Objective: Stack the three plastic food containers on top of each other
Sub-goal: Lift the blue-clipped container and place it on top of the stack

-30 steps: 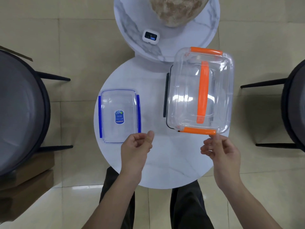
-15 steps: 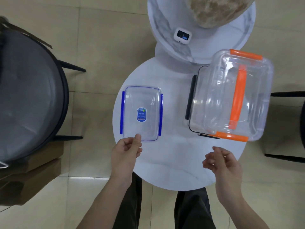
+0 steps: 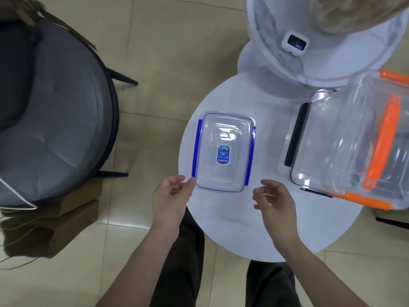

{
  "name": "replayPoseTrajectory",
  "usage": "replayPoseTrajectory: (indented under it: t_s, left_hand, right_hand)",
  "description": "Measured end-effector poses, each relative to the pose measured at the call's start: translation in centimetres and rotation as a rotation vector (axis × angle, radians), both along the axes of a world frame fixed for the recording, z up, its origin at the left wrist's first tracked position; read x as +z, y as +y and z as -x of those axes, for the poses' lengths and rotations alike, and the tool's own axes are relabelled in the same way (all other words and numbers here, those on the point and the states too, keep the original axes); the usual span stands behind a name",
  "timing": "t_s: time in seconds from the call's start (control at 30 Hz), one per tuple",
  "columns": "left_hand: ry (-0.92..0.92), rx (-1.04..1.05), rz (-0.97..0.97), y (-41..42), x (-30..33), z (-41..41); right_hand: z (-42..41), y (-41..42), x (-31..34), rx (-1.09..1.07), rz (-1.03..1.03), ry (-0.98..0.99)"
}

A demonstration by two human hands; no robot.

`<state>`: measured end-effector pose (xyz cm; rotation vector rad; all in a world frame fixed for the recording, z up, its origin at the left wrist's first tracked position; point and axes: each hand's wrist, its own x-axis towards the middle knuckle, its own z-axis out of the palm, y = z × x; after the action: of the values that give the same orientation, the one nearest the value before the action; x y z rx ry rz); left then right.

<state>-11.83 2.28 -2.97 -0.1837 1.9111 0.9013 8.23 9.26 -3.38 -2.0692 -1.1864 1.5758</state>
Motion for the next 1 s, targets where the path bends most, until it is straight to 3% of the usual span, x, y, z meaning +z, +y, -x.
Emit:
replayPoseTrajectory:
  t_s: [0.13,0.4,0.7,1.0]
  left_hand:
    - [0.064,-0.095,0.011,0.6,-1.0,0.9]
    - [0.106,-0.267,-0.056,2.6,-2.7,1.3]
    - [0.012,-0.318,-0.145,3.6,-3.9,1.7]
    - [0.041,-0.455,-0.148,3.5,-4.9,1.9]
  right_hand:
    - [1.0,0.7,-1.5,0.159,-0.037,-0.092]
    - [2.4,2.4,-3.3,0.335,0.030,-0.046]
    - [2.9,3.9,-3.9,0.361,0.053,-0.031]
    - [2.6,4.0,-5.3,0.372,0.071,-0.037]
